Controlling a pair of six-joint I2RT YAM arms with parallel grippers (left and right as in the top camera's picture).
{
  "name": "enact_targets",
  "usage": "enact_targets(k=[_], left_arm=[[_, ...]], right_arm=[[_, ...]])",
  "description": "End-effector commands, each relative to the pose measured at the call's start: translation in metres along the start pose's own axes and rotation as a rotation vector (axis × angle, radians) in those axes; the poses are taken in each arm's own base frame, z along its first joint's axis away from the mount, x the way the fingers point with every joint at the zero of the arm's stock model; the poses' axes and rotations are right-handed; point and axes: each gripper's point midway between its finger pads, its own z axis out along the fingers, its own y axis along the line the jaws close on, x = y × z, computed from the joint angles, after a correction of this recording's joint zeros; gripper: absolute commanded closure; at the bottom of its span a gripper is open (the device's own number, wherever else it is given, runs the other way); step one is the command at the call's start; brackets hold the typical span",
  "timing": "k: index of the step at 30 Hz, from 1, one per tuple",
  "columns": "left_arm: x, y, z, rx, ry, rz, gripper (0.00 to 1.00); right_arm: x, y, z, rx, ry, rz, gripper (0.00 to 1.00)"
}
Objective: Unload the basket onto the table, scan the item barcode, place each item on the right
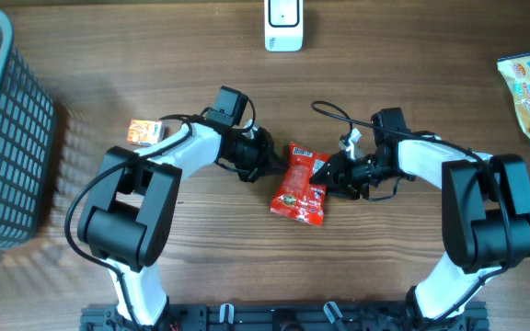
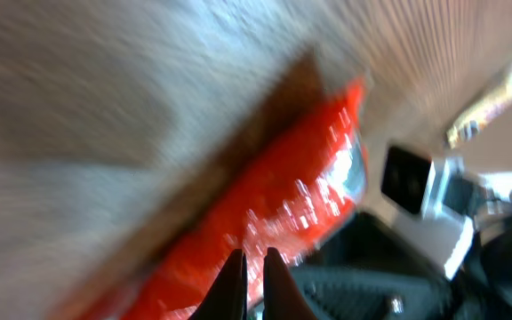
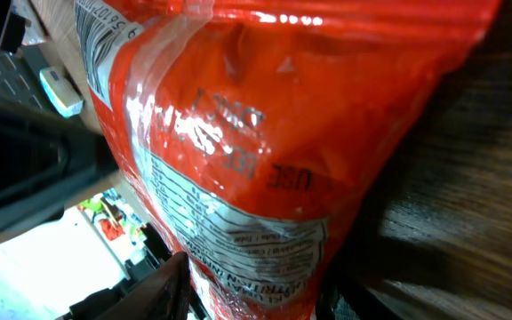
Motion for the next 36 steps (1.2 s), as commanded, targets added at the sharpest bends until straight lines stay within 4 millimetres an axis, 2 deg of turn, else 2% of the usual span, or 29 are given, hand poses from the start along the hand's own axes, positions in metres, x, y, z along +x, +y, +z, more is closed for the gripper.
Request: enact_targets(k=[1, 3, 4, 5, 7, 9, 11, 14, 15, 18, 22, 30, 36], left_arm=[[0.008, 0.005, -0.002, 0.032, 0.079, 0.057, 0.96], [0.007, 0.015, -0.002, -0.015, 0.061, 0.041, 0.94], [0.008, 0.021, -0.001, -0.044, 0.053, 0.037, 0.88], [0.008, 0.026, 0.001, -0.072, 0.045, 0.029, 0.75], [0.010, 0.031, 0.004, -0.106, 0.034, 0.029, 0.49], [0.012, 0.032, 0.008, -0.126, 0.029, 0.042, 0.36], [0.015, 0.032, 0.012, -0.141, 0.025, 0.056, 0.32], [0.018, 0.030, 0.017, -0.147, 0.024, 0.076, 0.36], [0.018, 0.030, 0.019, -0.156, 0.014, 0.069, 0.42], [0.016, 0.033, 0.023, -0.186, -0.020, 0.033, 0.72], [0.018, 0.029, 0.027, -0.179, -0.026, 0.024, 0.94], [0.012, 0.021, 0.026, -0.141, -0.042, -0.054, 0.96], [0.009, 0.009, 0.013, -0.043, 0.020, -0.082, 0.96]], right_arm=[[0.007, -0.034, 0.013, 0.124, 0.013, 0.054, 0.53], [0.007, -0.032, 0.013, 0.111, 0.018, 0.054, 0.51], [0.008, -0.029, 0.013, 0.096, 0.024, 0.055, 0.48], [0.009, -0.025, 0.014, 0.071, 0.030, 0.053, 0.43], [0.010, -0.022, 0.015, 0.064, 0.035, 0.054, 0.40], [0.011, -0.024, 0.017, 0.082, 0.037, 0.063, 0.40], [0.013, -0.022, 0.020, 0.084, 0.045, 0.057, 0.39], [0.018, -0.021, 0.022, 0.091, 0.059, 0.080, 0.38], [0.019, -0.020, 0.023, 0.093, 0.064, 0.087, 0.39], [0.021, -0.018, 0.027, 0.099, 0.067, 0.111, 0.40], [0.019, -0.019, 0.029, 0.115, 0.057, 0.129, 0.40], [0.012, -0.016, 0.030, 0.102, 0.032, 0.122, 0.39], [0.008, -0.014, 0.030, 0.094, 0.017, 0.127, 0.39]])
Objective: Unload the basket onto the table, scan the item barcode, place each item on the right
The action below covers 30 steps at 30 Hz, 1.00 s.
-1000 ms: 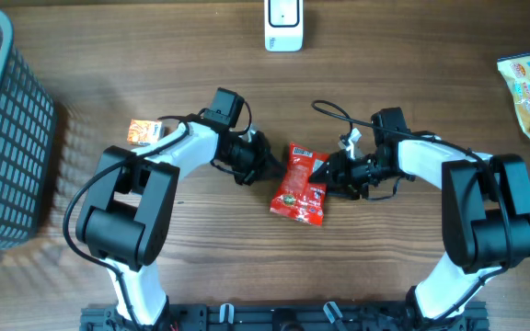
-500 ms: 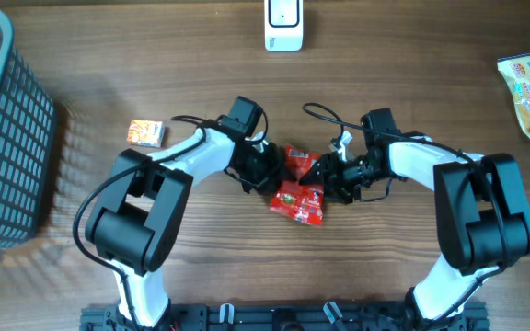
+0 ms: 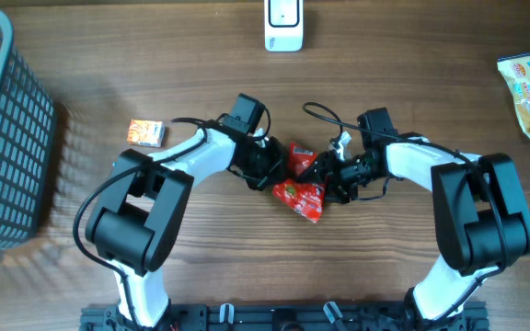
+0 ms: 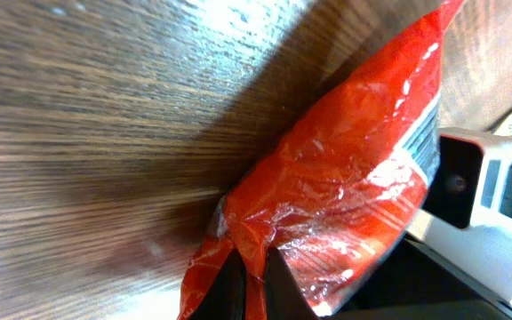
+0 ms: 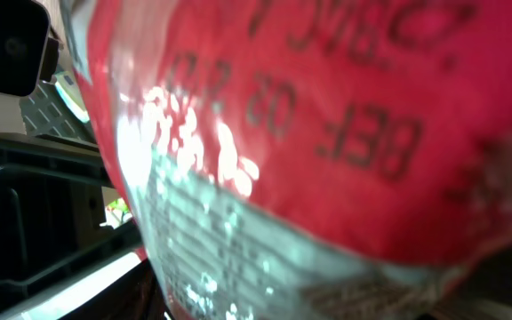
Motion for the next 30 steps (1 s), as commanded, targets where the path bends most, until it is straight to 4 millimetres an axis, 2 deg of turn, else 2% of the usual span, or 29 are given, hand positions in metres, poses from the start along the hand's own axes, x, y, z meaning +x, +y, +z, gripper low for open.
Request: enact_targets(k=[1, 5, 8, 11, 18, 20, 21, 23, 28, 30], left_arm=[[-0.005, 0.002, -0.007, 0.044, 0.043, -0.064, 0.96], [-0.007, 0.003, -0.008, 0.043, 0.042, -0.073, 0.96], [-0.007, 0.003, -0.008, 0.043, 0.042, -0.073, 0.96], [-0.007, 0.003, -0.008, 0.043, 0.042, -0.073, 0.96], [-0.007, 0.003, -0.008, 0.043, 0.042, -0.072, 0.94], [-0.007, 0.003, -0.008, 0.044, 0.042, -0.064, 0.85], [-0.007, 0.003, -0.009, 0.048, 0.038, -0.008, 0.77], [-0.010, 0.003, -0.011, 0.051, 0.033, 0.026, 0.76], [-0.024, 0.002, -0.028, 0.084, -0.006, 0.044, 0.67], [-0.030, -0.003, -0.044, 0.112, -0.041, 0.086, 0.60]], right_arm=[[-0.004, -0.034, 0.012, 0.124, -0.028, 0.041, 0.39], [-0.004, -0.034, 0.013, 0.123, -0.028, 0.053, 0.47], [-0.003, -0.032, 0.012, 0.116, -0.025, 0.054, 0.72], [-0.004, -0.032, 0.011, 0.111, -0.027, 0.057, 0.87], [-0.010, -0.027, 0.010, 0.104, -0.038, 0.040, 0.96], [-0.011, -0.025, 0.009, 0.102, -0.042, 0.032, 0.96], [-0.013, -0.022, 0.008, 0.101, -0.045, 0.022, 0.96], [-0.015, -0.018, 0.005, 0.109, -0.047, -0.007, 0.96], [-0.025, -0.018, -0.021, 0.283, -0.112, -0.103, 0.96], [-0.030, -0.005, -0.036, 0.322, -0.142, -0.192, 0.96]])
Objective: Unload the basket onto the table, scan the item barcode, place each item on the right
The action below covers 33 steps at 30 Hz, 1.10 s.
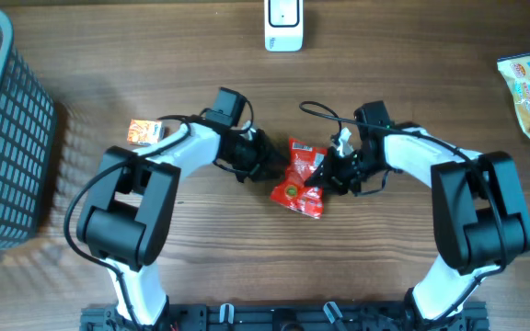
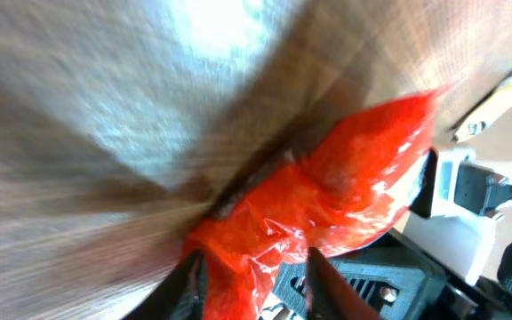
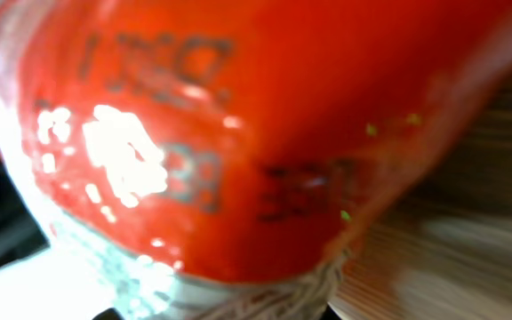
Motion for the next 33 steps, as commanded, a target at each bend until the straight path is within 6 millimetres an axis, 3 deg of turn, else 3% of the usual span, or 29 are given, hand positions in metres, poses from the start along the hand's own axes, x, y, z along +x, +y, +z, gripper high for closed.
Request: enact_targets(k=[1, 6, 9, 10, 13, 16, 19, 22, 25, 29, 33], left_arm=[[-0.013, -0.009, -0.030, 0.059, -0.055, 0.096, 0.57], [-0.018, -0.025, -0.076, 0.059, -0.212, 0.232, 0.53], [-0.021, -0.020, -0.105, -0.042, -0.367, 0.261, 0.43], [-0.023, -0.016, -0.116, -0.081, -0.421, 0.257, 0.38], [-0.029, -0.007, -0.147, -0.180, -0.582, 0.249, 0.00], [-0.036, 0.004, -0.175, -0.277, -0.726, 0.232, 0.00], [-0.043, 0.018, -0.192, -0.374, -0.819, 0.203, 0.00], [-0.043, 0.028, -0.195, -0.421, -0.824, 0.184, 0.00], [-0.042, 0.030, -0.194, -0.430, -0.819, 0.181, 0.00], [-0.045, 0.033, -0.200, -0.457, -0.851, 0.174, 0.00], [-0.047, 0.041, -0.207, -0.507, -0.886, 0.159, 0.00]], right_arm=[[-0.028, 0.006, -0.033, 0.169, -0.157, -0.225, 0.96], [-0.037, 0.052, -0.071, 0.141, -0.278, -0.458, 0.96], [-0.050, 0.062, -0.092, 0.207, -0.383, -0.594, 0.96], [-0.053, 0.063, -0.097, 0.236, -0.414, -0.622, 0.96], [-0.057, 0.074, -0.104, 0.273, -0.457, -0.767, 0.96], [-0.067, 0.078, -0.108, 0.339, -0.511, -0.833, 0.96], [-0.088, 0.066, -0.124, 0.536, -0.621, -0.798, 0.96], [-0.105, 0.047, -0.158, 0.832, -0.778, -0.697, 0.96], [-0.104, 0.038, -0.198, 1.145, -0.911, -0.628, 0.96], [-0.092, 0.054, -0.242, 1.429, -1.113, -0.550, 0.96], [-0.095, 0.087, -0.245, 1.499, -1.141, -0.693, 0.96]])
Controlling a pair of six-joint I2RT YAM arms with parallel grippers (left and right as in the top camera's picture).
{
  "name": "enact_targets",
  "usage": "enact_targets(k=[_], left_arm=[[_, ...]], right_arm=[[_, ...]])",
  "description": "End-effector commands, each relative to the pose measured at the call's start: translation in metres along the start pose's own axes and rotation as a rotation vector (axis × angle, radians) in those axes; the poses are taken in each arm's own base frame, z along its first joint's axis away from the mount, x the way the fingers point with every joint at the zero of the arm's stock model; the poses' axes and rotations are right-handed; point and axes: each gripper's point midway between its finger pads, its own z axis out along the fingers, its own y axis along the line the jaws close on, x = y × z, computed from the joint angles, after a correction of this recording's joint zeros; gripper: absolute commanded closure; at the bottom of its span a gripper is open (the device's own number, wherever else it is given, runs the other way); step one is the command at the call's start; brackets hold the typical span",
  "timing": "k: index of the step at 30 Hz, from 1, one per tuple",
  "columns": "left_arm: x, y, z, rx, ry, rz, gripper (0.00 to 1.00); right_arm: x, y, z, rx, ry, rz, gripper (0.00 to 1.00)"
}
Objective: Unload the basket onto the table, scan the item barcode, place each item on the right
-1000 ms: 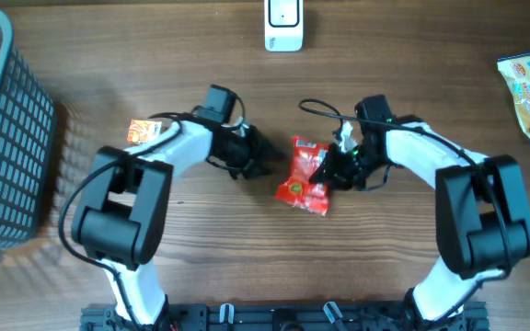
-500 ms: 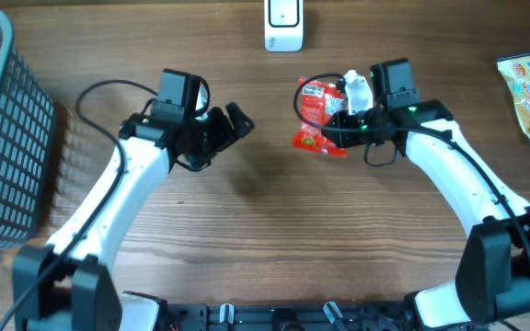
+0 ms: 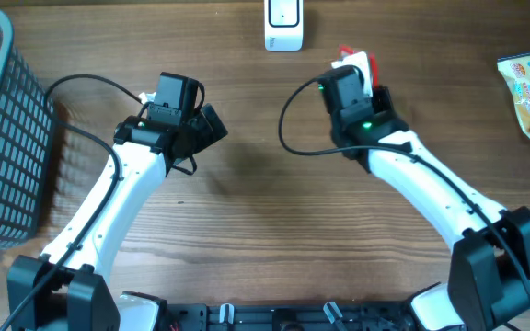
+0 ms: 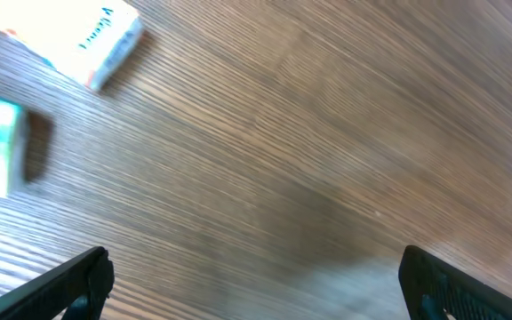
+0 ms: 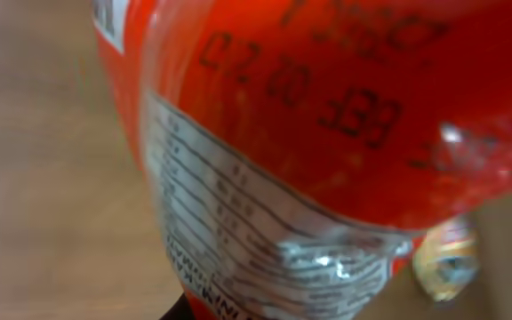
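The red snack packet (image 3: 355, 62) hangs in the air at the far middle of the table, just right of the white scanner (image 3: 283, 25). My right gripper (image 3: 359, 77) is shut on it. In the right wrist view the packet (image 5: 327, 116) fills the frame, showing printed date text and a white nutrition panel; the fingers are hidden behind it. My left gripper (image 3: 210, 124) hovers over bare wood at left of centre. It stands wide open with nothing between its fingers (image 4: 78, 283).
A grey mesh basket stands at the left edge. A yellow and blue packet lies at the far right. A small orange and white box (image 4: 96, 40) lies on the wood near the left arm, with a blurred teal item beside it.
The right gripper was on the packet at table level in the middle; now it holds the packet raised near the scanner. The left gripper has moved away to the left and stands wide open.
The packet first lay flat between both grippers, the left one shut beside it. Then it stood crumpled between the two, the left fingers shut against it. Later the left gripper was open and the right stayed on the packet. Now the right arm alone holds it up by the scanner.
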Motion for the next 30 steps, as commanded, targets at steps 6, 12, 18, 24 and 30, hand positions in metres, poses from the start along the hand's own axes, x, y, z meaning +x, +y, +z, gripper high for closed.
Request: enact_targets(k=[6, 12, 18, 24, 30], left_arm=[[-0.016, 0.033, -0.001, -0.112, -0.048, -0.053, 0.00], [-0.025, 0.055, -0.001, -0.146, -0.045, -0.113, 0.00], [-0.025, 0.059, -0.001, -0.156, -0.040, -0.119, 0.00], [-0.025, 0.058, -0.001, -0.156, -0.040, -0.119, 0.00], [-0.025, 0.058, -0.001, -0.156, -0.040, -0.119, 0.00]], right_arm=[[-0.072, -0.050, -0.029, 0.286, -0.203, -0.142, 0.96], [-0.098, -0.024, -0.025, 0.197, -0.319, -0.295, 0.96], [-0.108, 0.012, 0.003, 0.248, -0.356, -0.522, 0.96], [-0.143, 0.027, 0.009, 0.474, -0.538, -0.633, 0.96], [-0.145, 0.084, 0.023, 0.424, -0.711, -0.846, 0.96]])
